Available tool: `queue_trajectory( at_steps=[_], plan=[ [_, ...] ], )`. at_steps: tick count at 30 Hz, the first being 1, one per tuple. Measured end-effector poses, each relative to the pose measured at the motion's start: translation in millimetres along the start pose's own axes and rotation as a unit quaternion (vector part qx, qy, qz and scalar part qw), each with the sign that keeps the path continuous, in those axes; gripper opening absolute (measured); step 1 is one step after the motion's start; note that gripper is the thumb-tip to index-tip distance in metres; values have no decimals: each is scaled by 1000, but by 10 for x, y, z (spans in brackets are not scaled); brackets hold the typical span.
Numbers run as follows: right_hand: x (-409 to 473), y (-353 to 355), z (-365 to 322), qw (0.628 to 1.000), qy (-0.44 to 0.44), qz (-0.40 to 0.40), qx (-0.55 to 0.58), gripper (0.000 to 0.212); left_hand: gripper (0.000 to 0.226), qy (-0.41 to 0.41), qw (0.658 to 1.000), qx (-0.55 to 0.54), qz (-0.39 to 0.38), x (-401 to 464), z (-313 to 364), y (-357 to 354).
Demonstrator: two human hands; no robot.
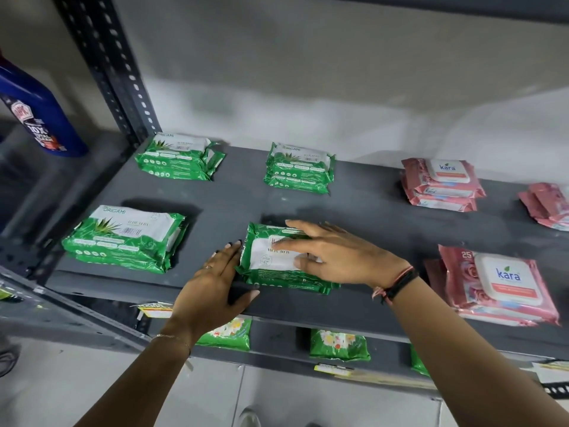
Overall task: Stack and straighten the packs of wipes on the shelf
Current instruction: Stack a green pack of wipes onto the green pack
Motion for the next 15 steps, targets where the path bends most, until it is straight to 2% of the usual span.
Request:
queue_trajectory(
  at_steps=[4,8,13,15],
  plan=[
    [-15,48,10,998,-13,24,-61,47,84,1,1000,5,0,6,18,10],
    [-47,89,61,997,-34,21,-72,53,80,-6,1000,11,6,-3,21,10],
    [-43,161,-21,989,8,32,-144,92,74,-6,1000,15,8,-13,16,8],
    [-6,145,-76,987,27,17,-155,96,74,-4,1000,18,8,-13,13,8]
  ],
)
Point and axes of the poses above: each hand's wrist, its own x-axis towards the middle knuckle, its own y-axis out of the back of the hand, z = x × y, the point moved 7 cm from there along x, towards the middle knuckle, and after that the axes turned 3 degrees about y, right-handed, at the moved point
